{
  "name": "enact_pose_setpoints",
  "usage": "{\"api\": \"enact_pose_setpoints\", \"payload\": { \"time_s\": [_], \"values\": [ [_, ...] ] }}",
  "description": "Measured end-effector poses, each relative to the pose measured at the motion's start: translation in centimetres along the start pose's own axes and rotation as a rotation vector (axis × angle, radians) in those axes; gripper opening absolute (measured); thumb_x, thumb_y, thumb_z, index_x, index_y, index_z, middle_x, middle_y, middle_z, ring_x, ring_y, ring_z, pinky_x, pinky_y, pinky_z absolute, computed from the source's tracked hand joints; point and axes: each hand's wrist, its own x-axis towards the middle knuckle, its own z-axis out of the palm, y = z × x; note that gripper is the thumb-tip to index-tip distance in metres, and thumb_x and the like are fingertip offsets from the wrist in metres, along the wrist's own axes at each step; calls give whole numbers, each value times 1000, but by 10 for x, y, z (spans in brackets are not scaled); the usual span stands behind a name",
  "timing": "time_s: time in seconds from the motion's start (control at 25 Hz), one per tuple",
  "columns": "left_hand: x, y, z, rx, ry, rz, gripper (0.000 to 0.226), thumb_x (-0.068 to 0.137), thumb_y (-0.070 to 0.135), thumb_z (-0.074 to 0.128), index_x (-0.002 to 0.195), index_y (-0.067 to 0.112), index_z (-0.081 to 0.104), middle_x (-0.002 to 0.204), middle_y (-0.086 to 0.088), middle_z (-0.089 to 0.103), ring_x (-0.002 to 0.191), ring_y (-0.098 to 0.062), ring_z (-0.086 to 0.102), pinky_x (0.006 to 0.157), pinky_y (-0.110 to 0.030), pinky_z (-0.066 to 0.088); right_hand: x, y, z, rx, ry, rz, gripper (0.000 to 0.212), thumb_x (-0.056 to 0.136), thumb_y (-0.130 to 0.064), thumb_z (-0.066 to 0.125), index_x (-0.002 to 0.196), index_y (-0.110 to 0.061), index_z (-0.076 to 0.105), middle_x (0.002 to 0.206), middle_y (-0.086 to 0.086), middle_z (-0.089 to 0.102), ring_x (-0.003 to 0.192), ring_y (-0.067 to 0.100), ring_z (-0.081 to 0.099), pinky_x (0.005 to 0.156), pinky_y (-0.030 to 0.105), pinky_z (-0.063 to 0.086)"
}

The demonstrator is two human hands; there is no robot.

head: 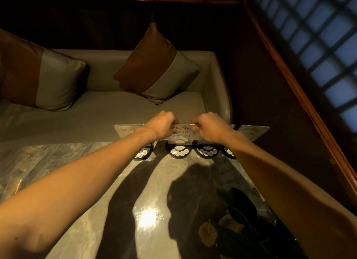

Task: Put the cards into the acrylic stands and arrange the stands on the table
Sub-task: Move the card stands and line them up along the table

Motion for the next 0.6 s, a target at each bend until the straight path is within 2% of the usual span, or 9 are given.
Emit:
{"api": "enact_pose_setpoints", "payload": {
  "time_s": [0.12, 0.24, 0.32, 0.4, 0.52, 0.6],
  "values": [
    [0, -1, -1, 5, -32, 0, 25, 91, 22, 73, 114, 14, 72, 110, -6, 74, 89, -13, 59, 74, -25, 42, 1, -1, 1, 23, -6, 27, 22, 99, -22, 58, 116, -18, 72, 108, 7, 75, 100, 25, 69, 88, 45, 58],
    [-5, -5, -5, 19, -72, 23, 37, 85, 25, 79, 120, 18, 70, 115, -2, 74, 95, -13, 63, 77, -25, 47, 0, -6, -3, 14, -49, 48, 30, 97, -24, 61, 125, -17, 68, 116, 9, 73, 110, 28, 67, 94, 47, 56],
    [-12, -10, -15, 43, -68, 17, 50, 83, 31, 80, 129, 19, 65, 126, -2, 70, 109, -17, 64, 90, -32, 52, -1, -12, -6, 23, -50, 58, 43, 96, -29, 63, 137, -17, 59, 127, 9, 69, 119, 27, 63, 104, 49, 49],
    [-22, -25, -31, 63, -80, -19, 66, 80, 36, 82, 138, 20, 58, 138, -1, 64, 125, -22, 59, 105, -43, 49, 2, -23, -10, 29, -4, 38, 52, 95, -35, 65, 142, -17, 53, 133, 9, 66, 124, 27, 59, 110, 50, 43],
    [-44, -59, -52, 110, -158, -107, 72, 74, 37, 86, 138, 20, 58, 136, -2, 64, 123, -24, 60, 103, -44, 51, 15, -54, -10, 46, 82, -45, 54, 93, -43, 65, 140, -17, 56, 133, 9, 66, 123, 29, 60, 107, 47, 44],
    [-59, -83, -57, 150, -153, -160, 61, 74, 35, 86, 130, 21, 64, 126, -3, 69, 114, -23, 63, 96, -43, 54, 26, -82, -5, 26, 71, -116, 52, 93, -42, 65, 139, -18, 57, 134, 8, 66, 124, 28, 59, 107, 45, 43]
  ]
}}
